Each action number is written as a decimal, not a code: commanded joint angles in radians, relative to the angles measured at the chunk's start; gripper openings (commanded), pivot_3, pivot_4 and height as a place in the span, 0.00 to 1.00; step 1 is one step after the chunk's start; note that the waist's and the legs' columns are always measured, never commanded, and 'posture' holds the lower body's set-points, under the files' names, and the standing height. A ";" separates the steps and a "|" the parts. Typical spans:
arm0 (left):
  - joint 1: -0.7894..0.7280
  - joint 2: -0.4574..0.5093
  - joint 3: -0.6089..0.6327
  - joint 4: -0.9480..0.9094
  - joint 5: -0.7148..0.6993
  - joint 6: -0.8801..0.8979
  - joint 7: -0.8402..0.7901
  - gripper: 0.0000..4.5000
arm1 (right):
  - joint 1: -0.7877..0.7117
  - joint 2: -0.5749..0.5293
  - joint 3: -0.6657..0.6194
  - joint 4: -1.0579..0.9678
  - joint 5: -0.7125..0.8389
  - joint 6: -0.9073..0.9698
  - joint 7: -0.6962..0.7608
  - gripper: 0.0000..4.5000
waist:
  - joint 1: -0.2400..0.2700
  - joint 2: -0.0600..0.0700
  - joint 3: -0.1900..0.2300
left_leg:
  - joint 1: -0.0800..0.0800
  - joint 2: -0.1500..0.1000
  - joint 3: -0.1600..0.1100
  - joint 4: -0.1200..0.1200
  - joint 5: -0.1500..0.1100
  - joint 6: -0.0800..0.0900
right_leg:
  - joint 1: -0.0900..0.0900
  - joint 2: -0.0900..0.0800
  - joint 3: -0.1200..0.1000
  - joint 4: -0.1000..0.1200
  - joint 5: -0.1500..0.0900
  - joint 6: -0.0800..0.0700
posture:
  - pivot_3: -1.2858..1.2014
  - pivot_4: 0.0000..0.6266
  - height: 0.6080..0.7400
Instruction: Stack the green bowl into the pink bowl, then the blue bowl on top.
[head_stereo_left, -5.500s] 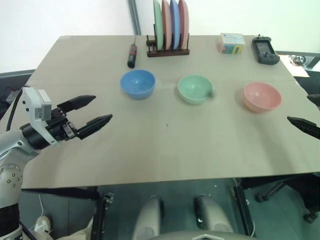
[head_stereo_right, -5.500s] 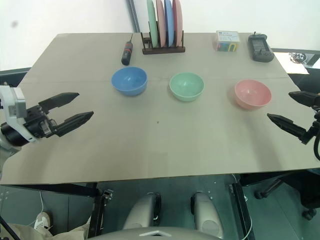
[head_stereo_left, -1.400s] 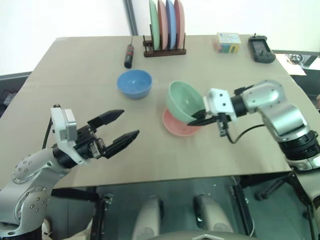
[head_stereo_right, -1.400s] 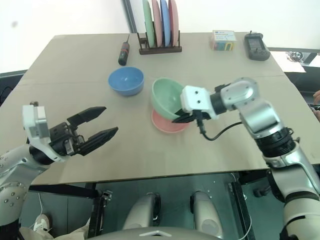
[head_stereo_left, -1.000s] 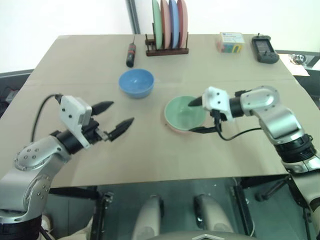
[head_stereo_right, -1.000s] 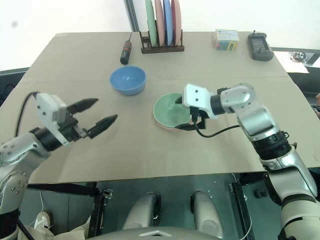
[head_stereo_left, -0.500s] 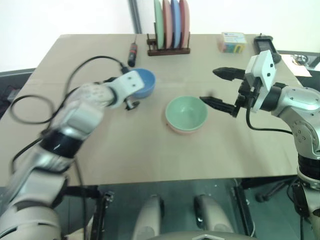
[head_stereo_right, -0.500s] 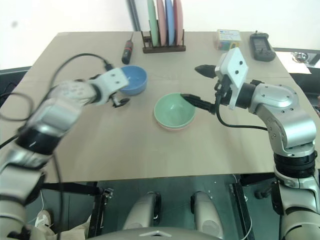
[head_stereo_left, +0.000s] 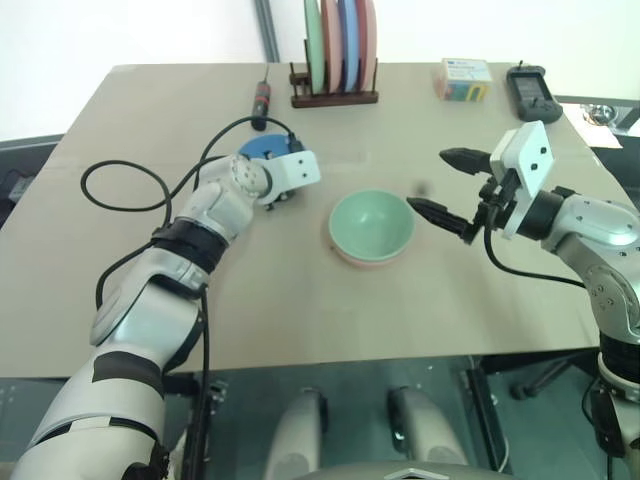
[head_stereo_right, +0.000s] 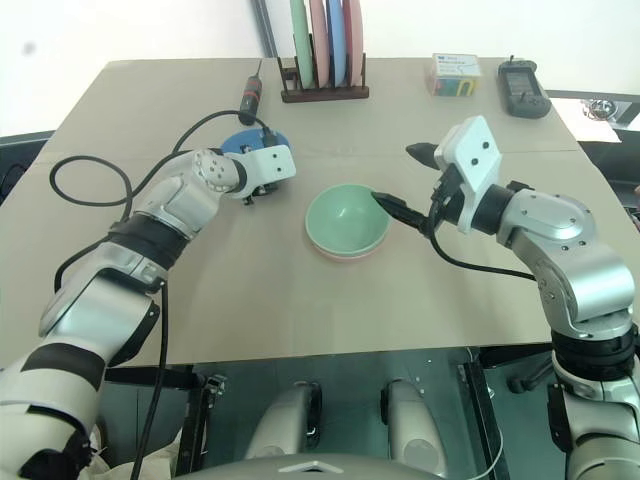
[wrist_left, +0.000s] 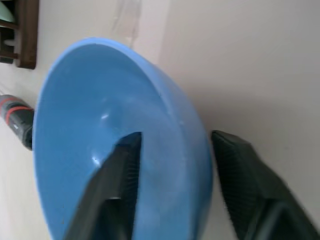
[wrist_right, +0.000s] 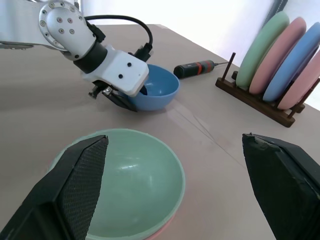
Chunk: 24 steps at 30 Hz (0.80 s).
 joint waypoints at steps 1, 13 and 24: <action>-0.031 0.005 0.049 -0.031 0.014 0.001 -0.037 0.07 | -0.001 -0.014 -0.042 -0.050 0.027 -0.013 -0.010 1.00 | 0.000 0.000 0.000 | 0.000 0.000 0.000 0.000 0.000 0.000 | 0.000 0.000 0.000 0.000 0.000 0.000 | 0.52 0.24 1.00; 0.040 0.007 0.221 -0.369 -0.227 -0.103 -0.333 0.01 | 0.135 -0.025 -0.158 -0.104 0.174 -0.106 0.058 1.00 | 0.008 0.000 0.000 | -0.001 0.000 -0.001 0.001 0.000 0.000 | 0.001 -0.001 -0.001 0.000 0.000 0.000 | 0.52 0.24 1.00; 0.102 -0.028 0.229 -0.547 -0.449 -0.139 -0.605 0.14 | 0.598 -0.134 -0.579 -0.291 0.264 -0.105 0.071 1.00 | 0.014 0.001 -0.001 | 0.005 0.000 -0.001 0.003 0.000 0.000 | 0.006 0.000 0.000 0.001 0.000 0.000 | 0.52 0.24 1.00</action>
